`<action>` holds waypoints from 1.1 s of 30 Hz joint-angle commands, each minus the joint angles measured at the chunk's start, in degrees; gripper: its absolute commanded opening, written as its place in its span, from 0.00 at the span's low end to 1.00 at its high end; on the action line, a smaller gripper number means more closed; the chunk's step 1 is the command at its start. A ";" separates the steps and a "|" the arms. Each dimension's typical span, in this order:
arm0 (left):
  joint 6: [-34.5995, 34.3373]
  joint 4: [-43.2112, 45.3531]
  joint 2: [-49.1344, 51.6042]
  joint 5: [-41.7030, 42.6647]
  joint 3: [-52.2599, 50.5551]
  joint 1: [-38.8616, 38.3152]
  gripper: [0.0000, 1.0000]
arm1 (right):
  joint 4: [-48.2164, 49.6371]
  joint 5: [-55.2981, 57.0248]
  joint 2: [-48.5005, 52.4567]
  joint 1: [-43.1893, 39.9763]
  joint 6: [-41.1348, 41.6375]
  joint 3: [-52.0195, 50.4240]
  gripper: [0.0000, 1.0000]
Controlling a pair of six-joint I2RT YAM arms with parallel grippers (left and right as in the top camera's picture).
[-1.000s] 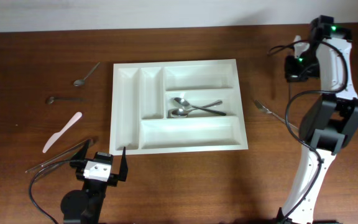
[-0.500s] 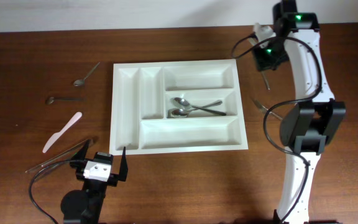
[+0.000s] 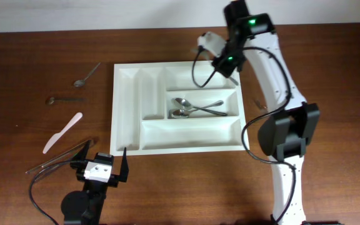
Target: Pack container
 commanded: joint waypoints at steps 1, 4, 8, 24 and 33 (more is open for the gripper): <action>0.09 0.17 -0.46 0.22 -0.50 -0.04 0.99 | 1.14 0.04 -1.64 1.77 -8.76 0.98 0.04; 0.07 0.17 -0.46 0.20 -0.50 -0.04 0.99 | 2.05 1.57 -1.62 2.84 -16.65 0.98 0.04; 0.07 0.17 -0.46 0.22 -0.50 -0.04 0.99 | 5.22 3.82 -1.49 3.28 -22.77 0.98 0.04; 0.09 0.17 -0.46 0.22 -0.50 -0.04 0.99 | 12.33 -1.53 4.13 3.17 -25.88 -1.33 0.04; 0.07 0.17 -0.46 0.20 -0.50 -0.04 0.99 | 14.14 -4.46 7.41 3.17 -25.88 -3.67 0.04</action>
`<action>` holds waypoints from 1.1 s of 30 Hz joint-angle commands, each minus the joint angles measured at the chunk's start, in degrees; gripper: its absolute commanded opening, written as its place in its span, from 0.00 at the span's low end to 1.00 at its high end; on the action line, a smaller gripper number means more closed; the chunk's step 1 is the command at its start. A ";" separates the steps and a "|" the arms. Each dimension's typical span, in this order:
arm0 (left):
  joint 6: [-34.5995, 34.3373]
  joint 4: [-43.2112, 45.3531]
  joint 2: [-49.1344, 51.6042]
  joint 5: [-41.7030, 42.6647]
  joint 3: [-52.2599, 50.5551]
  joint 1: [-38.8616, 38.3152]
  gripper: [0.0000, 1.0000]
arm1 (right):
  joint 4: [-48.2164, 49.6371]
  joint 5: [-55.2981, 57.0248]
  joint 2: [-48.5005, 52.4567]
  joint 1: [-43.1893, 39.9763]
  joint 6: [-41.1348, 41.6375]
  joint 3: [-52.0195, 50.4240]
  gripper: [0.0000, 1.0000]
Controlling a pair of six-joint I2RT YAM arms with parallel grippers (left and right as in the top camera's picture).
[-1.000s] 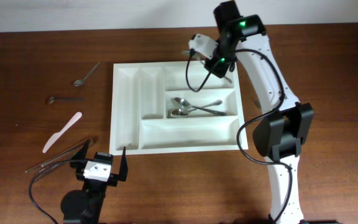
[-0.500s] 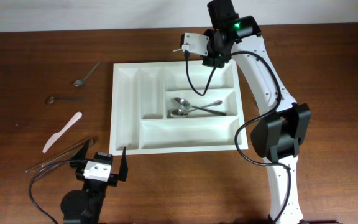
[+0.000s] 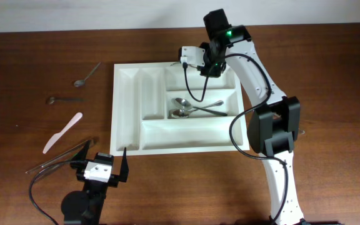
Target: Pack container
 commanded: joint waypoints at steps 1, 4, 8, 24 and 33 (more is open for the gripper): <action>0.09 0.17 -0.46 0.22 -0.50 -0.04 0.99 | 0.15 -3.30 1.36 0.11 -0.61 -0.59 0.04; 0.07 0.17 -0.46 0.20 -0.50 -0.04 0.99 | 0.31 -3.74 2.08 0.13 -0.61 -1.05 0.04; 0.07 0.17 -0.46 0.20 -0.50 -0.04 0.99 | 0.48 -3.72 2.36 0.11 -0.59 -1.09 0.04; 0.09 0.17 -0.46 0.20 -0.50 -0.04 0.99 | 1.31 -3.96 1.84 0.13 2.78 -0.63 0.63; 0.07 0.17 -0.46 0.20 -0.50 -0.04 0.99 | -0.20 -3.98 -4.57 0.00 12.24 3.82 0.75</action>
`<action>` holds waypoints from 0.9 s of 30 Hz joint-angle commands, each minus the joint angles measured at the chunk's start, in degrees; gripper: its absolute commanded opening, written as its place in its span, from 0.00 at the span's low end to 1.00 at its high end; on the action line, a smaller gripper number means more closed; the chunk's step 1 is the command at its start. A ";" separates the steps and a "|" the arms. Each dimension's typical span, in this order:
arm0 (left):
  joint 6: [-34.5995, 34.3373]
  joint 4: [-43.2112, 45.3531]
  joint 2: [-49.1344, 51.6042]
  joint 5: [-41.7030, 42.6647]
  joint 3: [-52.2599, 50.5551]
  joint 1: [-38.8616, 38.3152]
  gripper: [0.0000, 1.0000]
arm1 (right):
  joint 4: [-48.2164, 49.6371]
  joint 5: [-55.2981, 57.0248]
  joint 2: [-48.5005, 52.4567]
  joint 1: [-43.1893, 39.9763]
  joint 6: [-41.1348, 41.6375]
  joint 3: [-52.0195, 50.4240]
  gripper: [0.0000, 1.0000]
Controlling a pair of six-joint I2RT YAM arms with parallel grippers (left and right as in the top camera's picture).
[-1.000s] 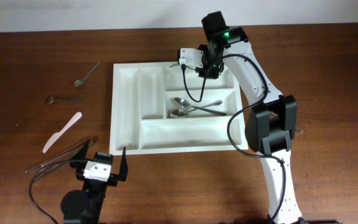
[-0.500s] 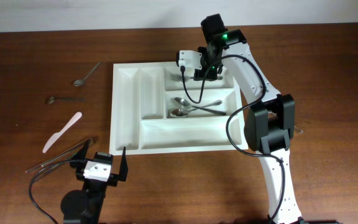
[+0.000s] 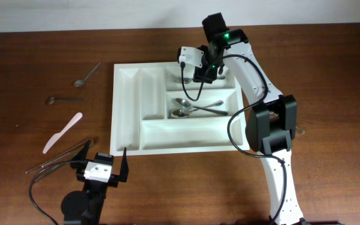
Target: Pack container
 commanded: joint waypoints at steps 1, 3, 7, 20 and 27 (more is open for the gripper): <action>0.07 0.17 -0.46 0.22 -0.50 -0.04 0.99 | -0.98 -0.66 -7.17 -0.07 5.33 3.54 0.82; 0.07 0.17 -0.46 0.20 -0.50 -0.04 0.99 | -1.73 0.92 -9.60 -0.35 8.39 3.98 0.86; 0.07 0.17 -0.46 0.22 -0.50 -0.04 0.99 | -3.58 6.36 -13.53 -1.62 16.00 4.00 0.97; 0.09 0.17 -0.46 0.22 -0.50 -0.04 0.99 | -24.55 9.33 -15.78 -14.03 38.99 2.97 0.99; 0.09 0.17 -0.46 0.22 -0.50 -0.04 0.99 | -27.74 0.24 -15.69 -21.97 39.76 1.11 0.99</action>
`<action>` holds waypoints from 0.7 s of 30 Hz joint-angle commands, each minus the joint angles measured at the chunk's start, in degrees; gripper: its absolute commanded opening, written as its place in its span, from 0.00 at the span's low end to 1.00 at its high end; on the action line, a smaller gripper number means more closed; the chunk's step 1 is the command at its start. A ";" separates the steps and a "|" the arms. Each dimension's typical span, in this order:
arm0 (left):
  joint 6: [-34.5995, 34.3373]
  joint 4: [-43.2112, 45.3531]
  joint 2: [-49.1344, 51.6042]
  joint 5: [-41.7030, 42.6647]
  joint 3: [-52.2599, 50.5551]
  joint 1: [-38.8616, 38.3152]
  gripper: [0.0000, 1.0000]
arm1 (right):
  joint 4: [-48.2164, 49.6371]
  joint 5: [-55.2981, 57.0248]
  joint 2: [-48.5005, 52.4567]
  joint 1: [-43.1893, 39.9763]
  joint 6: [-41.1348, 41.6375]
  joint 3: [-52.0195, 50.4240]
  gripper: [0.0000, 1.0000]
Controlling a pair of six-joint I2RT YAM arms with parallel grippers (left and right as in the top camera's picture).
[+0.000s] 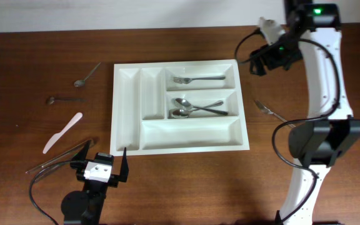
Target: Pack container
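The white cutlery tray [127, 106] lies mid-table. A metal fork [199, 79] rests alone in its top right compartment, and two spoons [195, 107] lie in the compartment below. Another fork [270, 111] lies on the table right of the tray. My right gripper [255, 65] hovers just beyond the tray's top right corner, open and holding nothing. My left gripper [103, 160] stays at the front edge, below the tray's left corner, open and empty.
Left of the tray lie a spoon [87, 74], a second small spoon [59, 99], a white plastic knife [62, 132] and some metal utensils [60, 157] close to the left gripper. The tray's long bottom compartment and two left slots hold nothing.
My right gripper was low over the top right compartment with the fork under it. It has let go and now stands to the right, outside the tray. The fork lies in the compartment.
My right gripper was first at the tray's top right corner. It then stood over the top right compartment, then lower with a fork showing beneath it. Now the fork lies there alone and the gripper is off the tray. The left arm never moved.
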 commanded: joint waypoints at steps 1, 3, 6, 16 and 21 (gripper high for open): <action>0.11 0.17 -0.46 0.22 -0.50 -0.04 0.99 | -1.09 -4.85 0.37 -3.48 1.86 -2.89 0.99; 0.11 0.17 -0.46 0.22 -0.50 -0.04 0.99 | -1.36 -4.85 0.37 -5.07 1.84 -5.95 0.99; 0.11 0.17 -0.46 0.22 -0.50 -0.04 0.99 | -0.90 -4.83 0.37 -6.58 1.79 -12.28 0.99; 0.11 0.17 -0.46 0.22 -0.50 -0.04 0.99 | 5.90 -2.99 0.37 -6.40 1.86 -32.37 1.00; 0.11 0.17 -0.46 0.22 -0.50 -0.04 0.99 | 8.68 -0.28 0.37 -6.84 3.37 -35.26 1.00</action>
